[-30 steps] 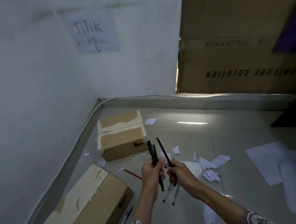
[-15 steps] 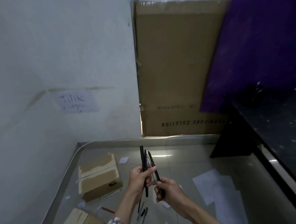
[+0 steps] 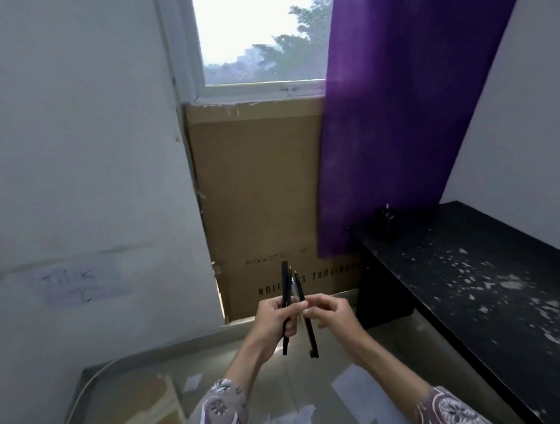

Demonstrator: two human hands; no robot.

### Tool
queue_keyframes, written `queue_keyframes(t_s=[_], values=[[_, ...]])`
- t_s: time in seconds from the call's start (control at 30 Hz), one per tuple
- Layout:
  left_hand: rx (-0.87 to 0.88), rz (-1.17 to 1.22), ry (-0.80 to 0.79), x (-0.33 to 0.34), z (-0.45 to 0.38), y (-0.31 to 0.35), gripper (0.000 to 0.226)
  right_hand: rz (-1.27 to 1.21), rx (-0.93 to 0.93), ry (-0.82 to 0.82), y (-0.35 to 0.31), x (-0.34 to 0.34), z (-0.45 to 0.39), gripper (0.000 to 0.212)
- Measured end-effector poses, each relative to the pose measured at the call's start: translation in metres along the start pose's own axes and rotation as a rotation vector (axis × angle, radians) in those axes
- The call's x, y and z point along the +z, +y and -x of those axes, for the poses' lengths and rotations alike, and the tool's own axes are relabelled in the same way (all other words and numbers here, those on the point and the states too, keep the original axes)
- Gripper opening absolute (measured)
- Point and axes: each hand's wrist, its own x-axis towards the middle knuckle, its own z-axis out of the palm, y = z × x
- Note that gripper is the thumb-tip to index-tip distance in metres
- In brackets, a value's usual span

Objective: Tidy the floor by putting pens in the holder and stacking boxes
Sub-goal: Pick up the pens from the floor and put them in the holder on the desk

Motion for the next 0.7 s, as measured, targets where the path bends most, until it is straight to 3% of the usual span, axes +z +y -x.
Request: queue_keyframes(t_s=[0.13,0.4,0.57,0.7], values=[[-0.010,-0.100,-0.182,0.007,-0.028,0.020,0.020,-0.072,-0.021,0.001,-0.023,-0.022,-0.025,0.022],[-0.031,-0.199,-0.371,0.021,-0.073,0.036,0.009,-0.039,-0.072,0.112,-0.030,-0.050,-0.053,0.015],[-0.069,-0.119,-0.328,0.036,-0.108,0.035,0.023,-0.127,-0.081,0.294,-0.023,-0.082,-0.077,0.013],[-0.044,-0.222,-0.277,0.051,-0.145,0.034,0.027,-0.156,-0.098,0.412,-0.016,-0.120,-0.102,0.010]])
